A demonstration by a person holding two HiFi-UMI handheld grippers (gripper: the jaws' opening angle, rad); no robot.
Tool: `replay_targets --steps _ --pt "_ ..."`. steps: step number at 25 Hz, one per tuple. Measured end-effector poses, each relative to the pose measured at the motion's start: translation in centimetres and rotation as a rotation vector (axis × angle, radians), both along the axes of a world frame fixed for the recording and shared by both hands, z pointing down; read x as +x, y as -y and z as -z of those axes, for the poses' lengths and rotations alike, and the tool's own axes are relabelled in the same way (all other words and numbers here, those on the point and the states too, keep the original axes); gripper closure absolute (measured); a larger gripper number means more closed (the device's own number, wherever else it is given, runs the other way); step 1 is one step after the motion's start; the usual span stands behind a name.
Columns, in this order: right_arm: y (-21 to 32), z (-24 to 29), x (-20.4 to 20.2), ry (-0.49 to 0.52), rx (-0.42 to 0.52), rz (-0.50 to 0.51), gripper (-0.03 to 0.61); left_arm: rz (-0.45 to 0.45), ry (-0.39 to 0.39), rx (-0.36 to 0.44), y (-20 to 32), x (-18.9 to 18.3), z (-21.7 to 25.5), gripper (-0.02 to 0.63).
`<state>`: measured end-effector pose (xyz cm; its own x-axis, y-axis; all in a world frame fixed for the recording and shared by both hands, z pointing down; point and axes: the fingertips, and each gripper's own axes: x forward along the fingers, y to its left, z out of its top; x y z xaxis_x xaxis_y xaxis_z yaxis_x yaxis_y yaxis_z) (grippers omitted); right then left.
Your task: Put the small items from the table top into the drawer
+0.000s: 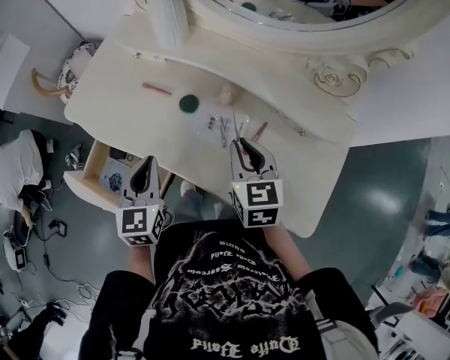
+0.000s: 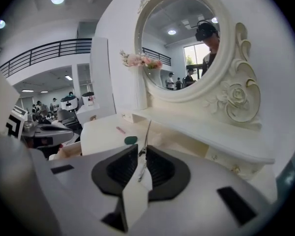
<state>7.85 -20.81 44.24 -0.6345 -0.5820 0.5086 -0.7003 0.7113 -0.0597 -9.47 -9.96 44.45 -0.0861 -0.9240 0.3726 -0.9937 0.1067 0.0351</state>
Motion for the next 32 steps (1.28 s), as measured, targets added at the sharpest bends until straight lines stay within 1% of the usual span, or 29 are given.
replay_targets --steps 4,7,10,14,16,18,19,22,29,32 --pt "-1.2 0.3 -2.2 0.013 0.002 0.109 0.515 0.101 0.03 -0.005 -2.1 -1.7 0.2 0.598" --pt "-2.2 0.1 -3.4 0.013 -0.001 0.179 0.515 0.199 0.036 -0.007 -4.1 -3.2 0.1 0.598" --pt "-2.9 -0.2 -3.9 0.006 -0.008 0.221 0.515 0.275 0.041 -0.016 -6.2 -4.3 0.0 0.598" --pt "-3.8 -0.5 -4.7 0.003 -0.012 0.268 0.515 0.342 0.046 -0.04 -8.4 -5.2 -0.5 0.598" --pt "-4.3 -0.5 -5.1 0.003 -0.016 0.291 0.515 0.354 0.074 -0.051 -8.9 -5.6 -0.3 0.598" --pt "-4.6 -0.7 -5.1 -0.002 -0.024 0.301 0.515 0.347 0.11 -0.067 -9.2 -5.9 -0.3 0.598" --pt "-4.8 -0.8 -5.1 -0.006 -0.028 0.302 0.515 0.344 0.115 -0.069 -9.3 -6.1 -0.3 0.598" --pt "-5.2 -1.2 -6.0 -0.016 -0.035 0.311 0.515 0.344 0.101 -0.058 -9.8 -6.8 -0.4 0.598" --pt "-7.0 -0.8 -10.1 -0.015 -0.021 0.37 0.515 0.341 0.058 -0.042 -11.1 -9.4 -0.7 0.598" --pt "-8.1 -0.7 -12.0 -0.014 -0.018 0.403 0.516 0.351 0.053 -0.034 -11.9 -10.6 -0.5 0.598"
